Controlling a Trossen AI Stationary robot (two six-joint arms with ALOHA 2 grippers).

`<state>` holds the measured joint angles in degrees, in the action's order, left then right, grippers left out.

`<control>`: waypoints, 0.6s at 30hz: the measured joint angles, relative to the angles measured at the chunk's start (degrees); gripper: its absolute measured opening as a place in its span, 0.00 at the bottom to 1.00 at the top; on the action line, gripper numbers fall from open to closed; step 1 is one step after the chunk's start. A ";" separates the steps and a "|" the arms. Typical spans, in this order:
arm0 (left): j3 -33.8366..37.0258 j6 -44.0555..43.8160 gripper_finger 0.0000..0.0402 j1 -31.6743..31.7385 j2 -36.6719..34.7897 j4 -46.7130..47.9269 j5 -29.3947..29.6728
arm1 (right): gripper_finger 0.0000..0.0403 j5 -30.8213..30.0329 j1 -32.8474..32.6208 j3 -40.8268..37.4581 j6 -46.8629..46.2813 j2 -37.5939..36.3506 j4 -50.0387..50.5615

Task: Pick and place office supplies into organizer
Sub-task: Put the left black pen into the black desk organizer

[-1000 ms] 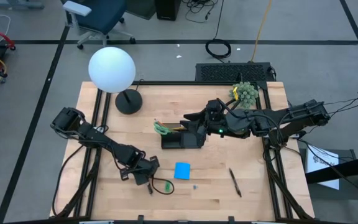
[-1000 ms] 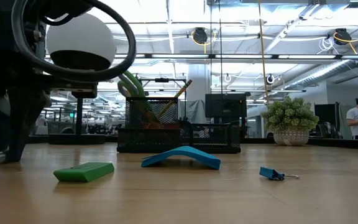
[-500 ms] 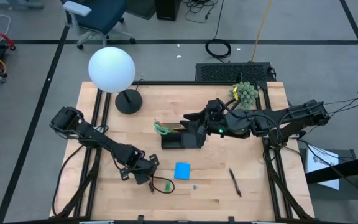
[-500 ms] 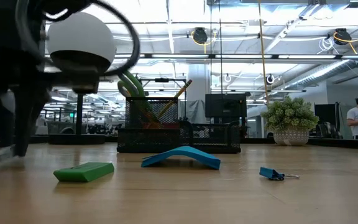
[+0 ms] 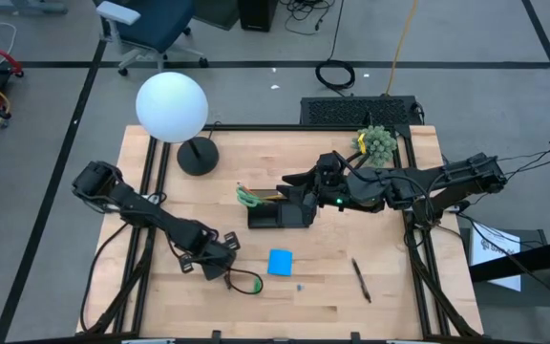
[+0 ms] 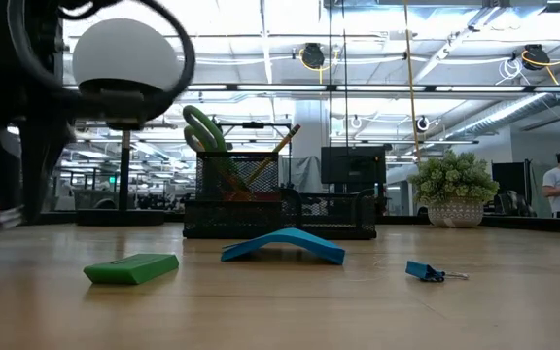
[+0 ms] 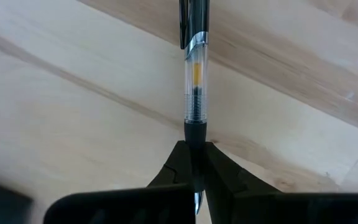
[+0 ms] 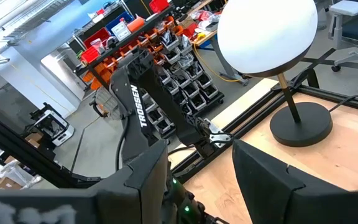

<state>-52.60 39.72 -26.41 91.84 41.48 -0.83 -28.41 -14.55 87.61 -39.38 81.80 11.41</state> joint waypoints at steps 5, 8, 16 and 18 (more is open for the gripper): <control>-0.08 -0.99 0.00 0.13 -4.16 -0.07 0.96 | 0.43 -0.01 0.00 0.00 0.00 -0.01 0.01; -0.09 -3.10 0.00 0.13 -6.70 0.11 1.64 | 0.43 0.01 0.00 0.00 0.00 -0.02 -0.01; -0.11 -7.69 0.00 0.13 -12.33 -0.92 3.87 | 0.43 -0.01 0.01 0.00 0.00 -0.02 -0.01; -0.11 -8.73 0.00 0.13 -13.26 -1.19 3.94 | 0.43 0.01 -0.02 0.00 0.00 -0.01 0.01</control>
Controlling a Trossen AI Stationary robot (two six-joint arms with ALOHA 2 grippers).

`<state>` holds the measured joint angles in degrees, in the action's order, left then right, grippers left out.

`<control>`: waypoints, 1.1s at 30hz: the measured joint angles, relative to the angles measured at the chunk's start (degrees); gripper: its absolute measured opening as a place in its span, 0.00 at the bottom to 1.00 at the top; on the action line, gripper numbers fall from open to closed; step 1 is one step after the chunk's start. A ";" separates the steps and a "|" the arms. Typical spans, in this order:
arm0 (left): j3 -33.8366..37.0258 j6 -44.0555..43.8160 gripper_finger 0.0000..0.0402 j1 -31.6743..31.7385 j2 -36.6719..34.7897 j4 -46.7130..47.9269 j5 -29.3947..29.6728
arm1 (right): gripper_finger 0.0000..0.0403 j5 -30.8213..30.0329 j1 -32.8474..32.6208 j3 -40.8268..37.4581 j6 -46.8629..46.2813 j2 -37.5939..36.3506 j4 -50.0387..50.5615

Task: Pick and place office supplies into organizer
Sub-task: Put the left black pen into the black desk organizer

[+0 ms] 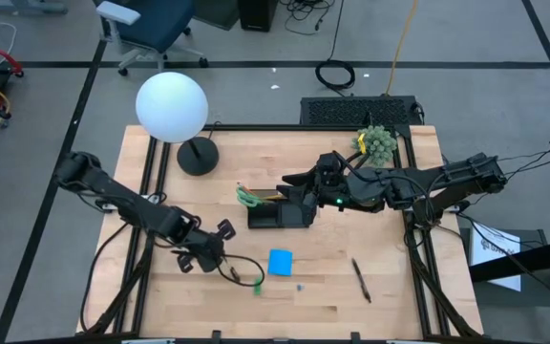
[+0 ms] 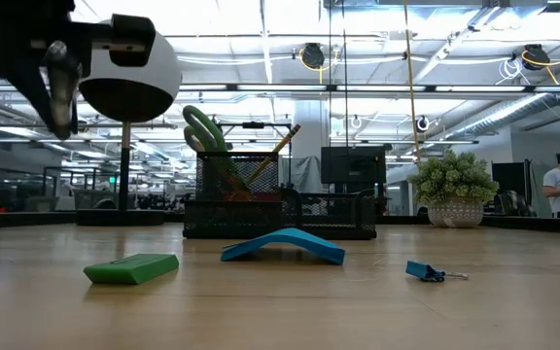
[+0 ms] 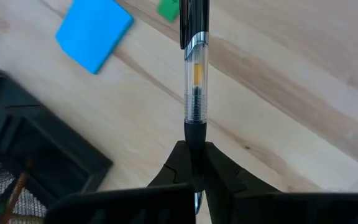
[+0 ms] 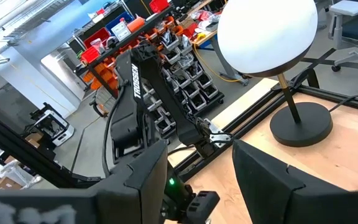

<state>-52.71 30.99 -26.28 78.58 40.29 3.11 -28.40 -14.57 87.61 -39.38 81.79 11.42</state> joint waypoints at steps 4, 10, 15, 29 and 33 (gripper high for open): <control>0.00 -2.93 0.00 0.00 -1.20 -0.57 0.04 | 0.43 -0.01 0.01 0.00 0.00 -0.01 -0.02; 0.00 -7.24 0.00 0.00 -1.92 -3.41 0.07 | 0.43 0.00 0.01 0.00 0.00 0.00 0.00; -1.88 -9.38 0.00 -0.22 -1.92 -4.38 0.65 | 0.43 0.00 0.02 0.00 0.00 -0.01 0.00; -14.09 -16.04 0.00 1.66 -1.92 -4.13 8.09 | 0.43 -0.02 0.02 0.00 0.00 -0.02 -0.04; -14.58 -19.02 0.00 3.38 -1.92 -4.12 8.09 | 0.43 -0.02 0.00 0.00 0.00 0.00 -0.04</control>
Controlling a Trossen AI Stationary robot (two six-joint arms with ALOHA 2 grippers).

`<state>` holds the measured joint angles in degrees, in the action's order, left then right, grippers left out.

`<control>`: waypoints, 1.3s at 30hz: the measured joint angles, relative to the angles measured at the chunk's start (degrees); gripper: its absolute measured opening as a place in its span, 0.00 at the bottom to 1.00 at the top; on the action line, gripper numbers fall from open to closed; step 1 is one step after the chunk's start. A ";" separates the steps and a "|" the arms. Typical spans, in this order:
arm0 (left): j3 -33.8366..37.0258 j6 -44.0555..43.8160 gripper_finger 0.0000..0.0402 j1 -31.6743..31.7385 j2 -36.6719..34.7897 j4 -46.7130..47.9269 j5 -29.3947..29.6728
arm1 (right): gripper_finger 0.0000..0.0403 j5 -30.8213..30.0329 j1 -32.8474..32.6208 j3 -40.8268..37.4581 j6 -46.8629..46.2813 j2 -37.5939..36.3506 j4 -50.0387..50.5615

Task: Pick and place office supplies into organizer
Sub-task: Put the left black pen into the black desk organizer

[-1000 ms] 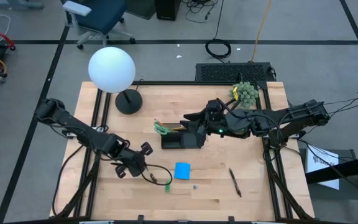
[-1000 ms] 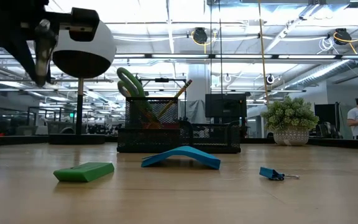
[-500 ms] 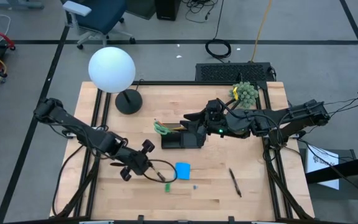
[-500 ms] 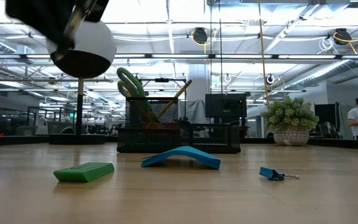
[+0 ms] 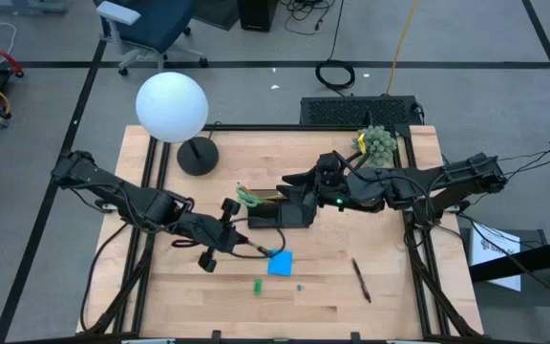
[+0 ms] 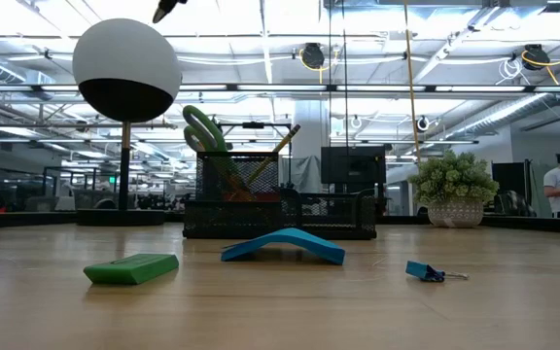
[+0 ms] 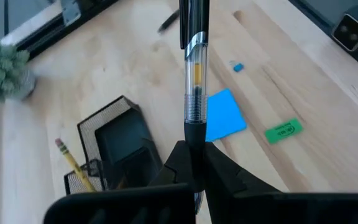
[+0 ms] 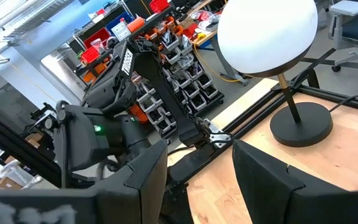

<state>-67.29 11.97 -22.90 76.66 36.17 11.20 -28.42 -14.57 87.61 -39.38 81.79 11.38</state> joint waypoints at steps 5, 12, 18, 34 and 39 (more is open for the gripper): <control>0.00 -3.33 0.00 2.12 0.00 0.08 1.12 | 0.43 0.00 -0.02 0.00 -1.10 0.00 -0.02; 0.00 -6.75 0.00 6.02 -2.26 -0.34 3.35 | 0.43 0.00 -0.02 0.00 -3.38 -0.02 -0.19; 0.00 -8.03 0.00 10.46 -4.79 -2.29 3.93 | 0.43 -0.09 -0.02 0.00 -5.12 -0.02 -0.57; 0.00 -8.05 0.00 21.35 -5.70 -5.98 -0.66 | 0.43 -0.15 -1.40 0.00 2.58 -1.75 -7.74; 0.04 -7.90 0.00 22.32 -6.00 -6.10 -1.54 | 0.42 -2.63 -3.98 -0.04 3.07 -4.72 -5.15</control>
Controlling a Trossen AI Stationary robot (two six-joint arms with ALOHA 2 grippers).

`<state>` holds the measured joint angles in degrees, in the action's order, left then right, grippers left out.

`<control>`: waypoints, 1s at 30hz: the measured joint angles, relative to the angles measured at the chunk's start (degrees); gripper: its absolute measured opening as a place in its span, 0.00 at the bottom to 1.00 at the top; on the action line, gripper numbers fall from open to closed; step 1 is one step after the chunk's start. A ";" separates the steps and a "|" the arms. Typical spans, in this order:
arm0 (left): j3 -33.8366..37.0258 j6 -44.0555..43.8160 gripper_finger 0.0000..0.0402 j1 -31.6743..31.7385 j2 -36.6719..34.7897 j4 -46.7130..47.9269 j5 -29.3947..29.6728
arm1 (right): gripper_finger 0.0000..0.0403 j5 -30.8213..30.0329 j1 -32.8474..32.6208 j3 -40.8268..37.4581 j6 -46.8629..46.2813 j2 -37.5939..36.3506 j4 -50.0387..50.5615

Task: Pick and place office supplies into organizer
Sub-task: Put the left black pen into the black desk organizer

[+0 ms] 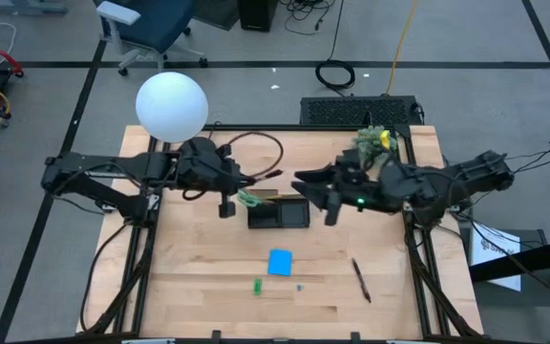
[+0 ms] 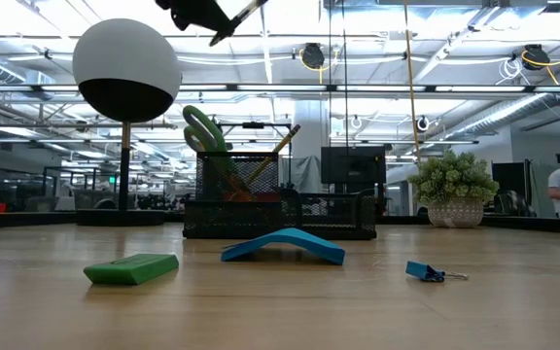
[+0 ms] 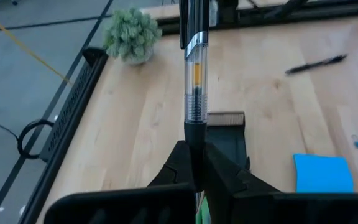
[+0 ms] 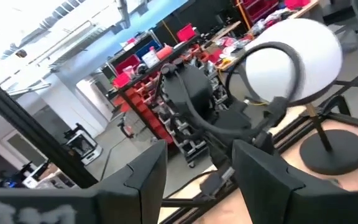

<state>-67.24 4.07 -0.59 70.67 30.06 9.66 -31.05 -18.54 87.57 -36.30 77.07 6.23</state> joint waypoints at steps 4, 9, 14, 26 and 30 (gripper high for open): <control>-0.03 0.09 0.00 0.21 0.03 -0.24 -0.65 | 0.42 -3.05 -3.51 0.00 2.35 -1.00 -1.21; -0.02 -0.08 0.00 0.78 0.01 -1.47 -0.73 | 0.42 -3.76 -7.53 0.02 4.26 -0.47 -2.07; -0.02 -1.65 0.00 2.17 0.03 -5.81 -0.84 | 0.42 -6.73 -9.44 0.02 4.63 2.05 -1.98; 7.98 -10.64 0.00 4.31 0.31 -25.14 -3.77 | 0.42 -8.08 -10.08 0.02 6.89 4.63 -8.61; 13.64 -13.97 0.00 4.31 0.31 -34.99 -3.82 | 0.42 -8.04 -10.08 0.02 6.86 4.64 -8.62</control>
<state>-53.60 -9.90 3.73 70.98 -4.92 5.83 -39.09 -28.62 87.59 -29.44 81.71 -2.39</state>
